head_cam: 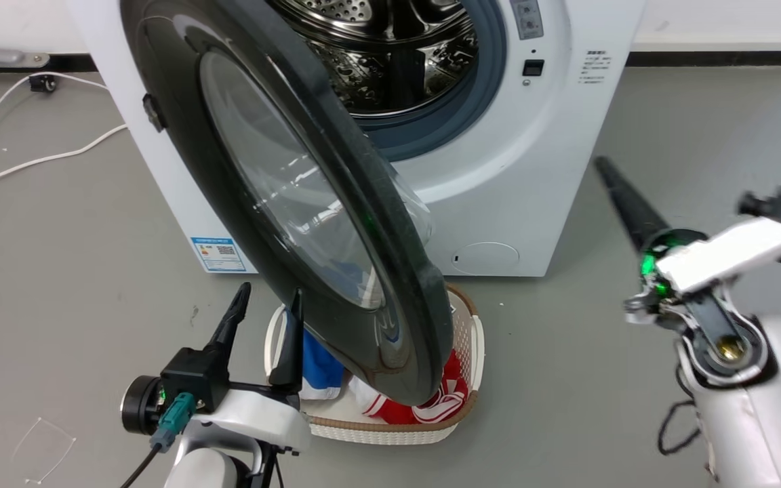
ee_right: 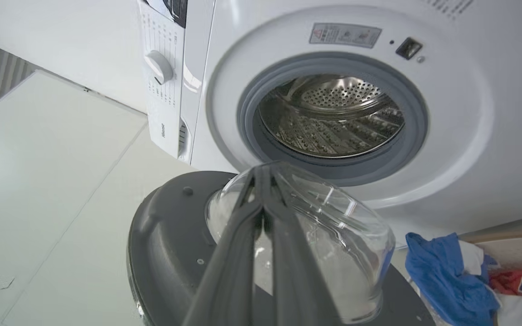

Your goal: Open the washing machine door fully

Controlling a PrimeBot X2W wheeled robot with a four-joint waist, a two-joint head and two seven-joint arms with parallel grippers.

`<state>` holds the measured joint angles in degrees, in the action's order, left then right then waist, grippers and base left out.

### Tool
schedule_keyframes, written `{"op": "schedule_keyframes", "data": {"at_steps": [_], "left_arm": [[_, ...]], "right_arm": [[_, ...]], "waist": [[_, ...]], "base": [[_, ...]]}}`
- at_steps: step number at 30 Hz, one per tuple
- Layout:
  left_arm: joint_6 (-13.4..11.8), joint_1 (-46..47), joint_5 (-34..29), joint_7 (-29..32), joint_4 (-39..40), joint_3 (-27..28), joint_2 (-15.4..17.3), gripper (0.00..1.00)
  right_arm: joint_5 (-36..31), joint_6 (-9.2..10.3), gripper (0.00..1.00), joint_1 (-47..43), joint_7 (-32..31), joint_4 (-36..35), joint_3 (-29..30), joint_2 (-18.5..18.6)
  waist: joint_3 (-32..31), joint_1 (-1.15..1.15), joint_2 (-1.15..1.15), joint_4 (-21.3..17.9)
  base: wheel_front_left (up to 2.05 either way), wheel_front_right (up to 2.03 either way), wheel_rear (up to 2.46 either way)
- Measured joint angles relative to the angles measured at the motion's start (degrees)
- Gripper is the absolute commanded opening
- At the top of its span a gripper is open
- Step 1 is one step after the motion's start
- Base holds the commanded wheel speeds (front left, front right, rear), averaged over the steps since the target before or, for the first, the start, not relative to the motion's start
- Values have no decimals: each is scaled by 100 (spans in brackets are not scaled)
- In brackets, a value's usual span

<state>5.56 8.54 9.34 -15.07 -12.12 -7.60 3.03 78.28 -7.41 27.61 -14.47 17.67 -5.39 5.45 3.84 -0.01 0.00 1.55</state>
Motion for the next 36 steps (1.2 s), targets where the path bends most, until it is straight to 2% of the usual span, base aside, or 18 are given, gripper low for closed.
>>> {"op": "schedule_keyframes", "data": {"at_steps": [4,5,6,10,15,19,24,29,36], "left_arm": [[-1,-7,8,-1,-21,79,15,100],[-1,-8,8,-1,-33,91,19,100],[-3,-9,8,-1,-57,120,22,100],[-9,-20,8,-1,-92,153,23,100],[-10,-130,-11,-1,-160,149,30,100],[-10,-131,-59,-1,-170,118,41,100],[-9,-138,-100,-1,-179,82,44,100],[-8,-219,-114,0,-183,43,41,100],[-3,-268,-135,0,-205,34,41,100]], "right_arm": [[-424,0,0,-545,814,-666,183,113],[-543,0,4,-689,985,-777,223,124],[-759,0,100,-978,1258,-964,249,171],[-1491,0,100,-1473,1876,-1274,292,264],[-3239,0,100,-1858,2618,-1490,493,425],[-4626,0,100,-2040,2713,-1719,686,294],[-6439,-9,100,-2365,2466,-1997,731,182],[-7050,-9,100,-2800,2284,-1915,586,-54],[-7045,-9,100,-2895,2282,-1407,500,-134]], "waist": [[1,0,0,-104],[-4,0,0,-121],[-25,0,0,-153],[-74,0,0,-203],[-169,0,0,-236],[-228,0,0,-234],[-280,0,0,-209],[-378,0,0,-193],[-450,0,0,-211]], "base": [[0,0,0],[0,0,0],[0,0,0],[0,0,0],[0,0,0],[0,0,0],[0,0,0],[0,0,0],[0,0,0]]}}
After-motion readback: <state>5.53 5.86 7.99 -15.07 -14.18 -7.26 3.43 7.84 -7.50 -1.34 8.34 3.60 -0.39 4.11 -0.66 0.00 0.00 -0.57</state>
